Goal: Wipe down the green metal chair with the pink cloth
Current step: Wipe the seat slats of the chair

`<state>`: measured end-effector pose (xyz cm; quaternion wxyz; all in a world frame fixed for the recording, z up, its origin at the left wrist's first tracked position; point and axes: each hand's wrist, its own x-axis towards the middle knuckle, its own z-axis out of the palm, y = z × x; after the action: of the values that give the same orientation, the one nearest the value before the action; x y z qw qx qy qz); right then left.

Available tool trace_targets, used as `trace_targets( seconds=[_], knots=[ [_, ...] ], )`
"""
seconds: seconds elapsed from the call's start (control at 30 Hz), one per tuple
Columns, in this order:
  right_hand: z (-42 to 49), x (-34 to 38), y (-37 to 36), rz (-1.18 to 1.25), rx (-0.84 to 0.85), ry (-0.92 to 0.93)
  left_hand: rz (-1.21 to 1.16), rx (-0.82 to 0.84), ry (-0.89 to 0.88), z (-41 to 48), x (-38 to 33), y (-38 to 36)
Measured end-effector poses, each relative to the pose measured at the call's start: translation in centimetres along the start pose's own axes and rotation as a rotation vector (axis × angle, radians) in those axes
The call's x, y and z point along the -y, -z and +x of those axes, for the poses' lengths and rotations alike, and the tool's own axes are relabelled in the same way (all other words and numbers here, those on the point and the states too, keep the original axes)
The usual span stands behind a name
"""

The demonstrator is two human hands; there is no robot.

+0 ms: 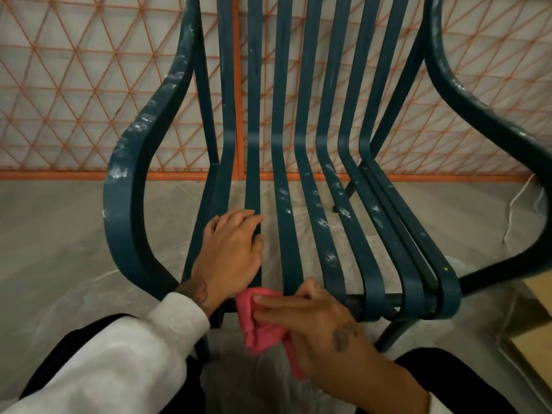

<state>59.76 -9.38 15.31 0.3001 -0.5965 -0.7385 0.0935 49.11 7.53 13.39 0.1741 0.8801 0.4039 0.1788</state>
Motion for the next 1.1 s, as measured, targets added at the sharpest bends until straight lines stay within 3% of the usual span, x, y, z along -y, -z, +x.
trace_targets(
  seconds=[0.07, 0.17, 0.3, 0.5, 0.63, 0.73, 0.97, 1.1],
  knots=[
    [-0.5, -0.1, 1.2, 0.096, -0.064, -0.1, 0.023, -0.01, 0.007, 0.1, -0.1, -0.1],
    [0.0, -0.9, 2.9, -0.039, -0.091, -0.153, 0.071, 0.011, 0.02, 0.1, -0.4, -0.1],
    [1.0, -1.0, 2.5, -0.375, 0.097, -0.197, 0.082, 0.029, 0.021, -0.5, -0.8, 0.0],
    [6.2, -0.6, 2.9, -0.514, 0.139, -0.311, 0.103, 0.031, 0.006, -0.6, -0.6, -0.2],
    [8.2, -0.1, 2.8, -0.658, 0.271, -0.36, 0.089, 0.019, 0.0, -0.7, -0.5, -0.2],
    [6.7, 1.1, 2.1, -0.616, 0.306, -0.466, 0.077, 0.017, 0.004, -0.6, -0.6, 0.0],
    [7.0, 1.1, 2.6, -0.59, 0.343, -0.431, 0.059, -0.031, 0.014, 0.6, -0.3, -0.2],
    [10.7, -1.5, 2.5, -0.556, 0.251, -0.526, 0.056, -0.075, -0.011, 1.2, 0.2, -0.4]
  ],
)
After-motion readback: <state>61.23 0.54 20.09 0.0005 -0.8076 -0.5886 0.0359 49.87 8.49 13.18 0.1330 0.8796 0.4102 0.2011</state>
